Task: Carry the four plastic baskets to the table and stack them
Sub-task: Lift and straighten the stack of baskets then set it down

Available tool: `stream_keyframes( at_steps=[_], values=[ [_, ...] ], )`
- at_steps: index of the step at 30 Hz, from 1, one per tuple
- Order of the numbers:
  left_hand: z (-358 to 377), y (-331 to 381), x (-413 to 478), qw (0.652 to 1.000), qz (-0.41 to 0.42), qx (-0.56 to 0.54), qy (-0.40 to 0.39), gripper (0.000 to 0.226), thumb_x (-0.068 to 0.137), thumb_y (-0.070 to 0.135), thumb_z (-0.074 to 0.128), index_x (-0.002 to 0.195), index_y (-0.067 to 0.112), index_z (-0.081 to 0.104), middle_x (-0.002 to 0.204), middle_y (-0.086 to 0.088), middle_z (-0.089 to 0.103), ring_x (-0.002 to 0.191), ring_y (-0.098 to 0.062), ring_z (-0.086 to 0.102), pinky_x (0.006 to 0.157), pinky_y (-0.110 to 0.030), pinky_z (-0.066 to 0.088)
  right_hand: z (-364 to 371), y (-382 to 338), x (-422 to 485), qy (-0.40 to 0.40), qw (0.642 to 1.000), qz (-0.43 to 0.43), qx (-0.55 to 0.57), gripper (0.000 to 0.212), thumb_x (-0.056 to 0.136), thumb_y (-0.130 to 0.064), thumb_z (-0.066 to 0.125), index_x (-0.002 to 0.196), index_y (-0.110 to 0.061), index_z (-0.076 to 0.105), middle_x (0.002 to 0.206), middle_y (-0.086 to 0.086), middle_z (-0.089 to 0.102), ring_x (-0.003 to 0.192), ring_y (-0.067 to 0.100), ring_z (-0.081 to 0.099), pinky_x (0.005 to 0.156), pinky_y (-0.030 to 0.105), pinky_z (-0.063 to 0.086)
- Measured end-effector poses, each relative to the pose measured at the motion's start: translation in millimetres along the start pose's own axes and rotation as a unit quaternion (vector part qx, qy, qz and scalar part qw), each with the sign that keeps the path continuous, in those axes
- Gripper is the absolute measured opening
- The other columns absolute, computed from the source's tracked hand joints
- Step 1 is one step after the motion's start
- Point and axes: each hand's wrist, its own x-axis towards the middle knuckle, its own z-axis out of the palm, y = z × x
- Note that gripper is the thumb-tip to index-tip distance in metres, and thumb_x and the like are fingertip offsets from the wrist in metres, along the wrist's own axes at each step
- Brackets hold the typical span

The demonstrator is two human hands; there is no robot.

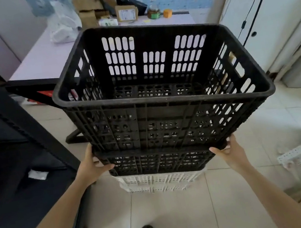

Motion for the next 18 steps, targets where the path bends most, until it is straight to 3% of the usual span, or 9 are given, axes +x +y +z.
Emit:
stream_keyframes(
  at_steps=[2, 5, 8, 11, 14, 16, 18],
  values=[
    [13.2, -19.2, -8.8, 0.999, -0.025, 0.02, -0.002, 0.119, 0.07, 0.017, 0.085, 0.155, 0.027, 0.002, 0.146, -0.007, 0.047, 0.123, -0.031, 0.056, 0.097, -0.038, 0.048, 10.8, 16.2, -10.1, 0.01, 0.999, -0.029, 0.028, 0.09, 0.073, -0.021, 0.081, 0.145, -0.024, 0.028, 0.113, -0.004, 0.057, 0.094, 0.024, 0.059, 0.079, 0.029, 0.043],
    [40.6, -61.3, -12.9, 0.993, -0.061, 0.092, -0.031, 0.111, 0.075, 0.022, 0.081, 0.155, 0.021, 0.004, 0.15, -0.01, 0.042, 0.131, -0.031, 0.05, 0.103, -0.041, 0.046, 36.9, 53.1, -13.8, 0.028, 0.998, -0.013, 0.052, 0.101, 0.069, -0.031, 0.083, 0.147, -0.033, 0.019, 0.117, -0.003, 0.051, 0.096, 0.021, 0.057, 0.081, 0.033, 0.045],
    [73.1, -102.8, -8.7, 0.989, -0.071, 0.127, -0.038, 0.105, 0.076, 0.023, 0.08, 0.154, 0.015, 0.011, 0.15, -0.011, 0.041, 0.134, -0.03, 0.047, 0.107, -0.043, 0.044, 67.2, 94.4, -4.1, 0.026, 0.998, 0.031, 0.052, 0.092, 0.073, -0.034, 0.079, 0.147, -0.028, 0.024, 0.121, 0.002, 0.053, 0.103, 0.025, 0.058, 0.082, 0.03, 0.041],
    [96.1, -135.9, 12.5, 0.982, -0.071, 0.175, -0.025, 0.1, 0.077, 0.032, 0.077, 0.153, 0.01, 0.016, 0.15, -0.014, 0.038, 0.133, -0.032, 0.045, 0.109, -0.042, 0.04, 96.2, 134.7, 8.9, -0.011, 0.999, 0.037, 0.004, 0.077, 0.081, -0.035, 0.07, 0.146, -0.023, 0.031, 0.136, 0.01, 0.053, 0.12, 0.029, 0.054, 0.093, 0.035, 0.042],
    [112.8, -164.6, 51.0, 0.983, -0.047, 0.176, -0.007, 0.087, 0.069, 0.037, 0.076, 0.137, 0.002, 0.035, 0.134, -0.023, 0.046, 0.119, -0.039, 0.05, 0.1, -0.05, 0.043, 123.7, 163.7, 29.5, -0.058, 0.997, 0.038, -0.042, 0.079, 0.084, -0.036, 0.068, 0.149, -0.019, 0.026, 0.143, 0.012, 0.047, 0.131, 0.031, 0.045, 0.1, 0.037, 0.04],
    [124.4, -178.9, 77.8, 0.988, -0.047, 0.15, 0.011, 0.076, 0.069, 0.027, 0.084, 0.122, -0.003, 0.04, 0.119, -0.026, 0.053, 0.11, -0.045, 0.054, 0.093, -0.053, 0.045, 141.4, 178.2, 44.8, -0.057, 0.996, 0.031, -0.064, 0.077, 0.082, -0.033, 0.07, 0.145, -0.012, 0.03, 0.139, 0.016, 0.05, 0.128, 0.034, 0.047, 0.096, 0.036, 0.041],
    [136.3, -185.2, 92.6, 0.993, -0.041, 0.101, 0.048, 0.073, 0.066, 0.02, 0.087, 0.118, 0.003, 0.039, 0.116, -0.023, 0.059, 0.109, -0.042, 0.059, 0.091, -0.053, 0.049, 157.6, 190.5, 56.2, -0.044, 0.996, 0.016, -0.071, 0.07, 0.08, -0.027, 0.073, 0.137, -0.007, 0.039, 0.132, 0.016, 0.057, 0.122, 0.034, 0.053, 0.086, 0.032, 0.04]
  ],
)
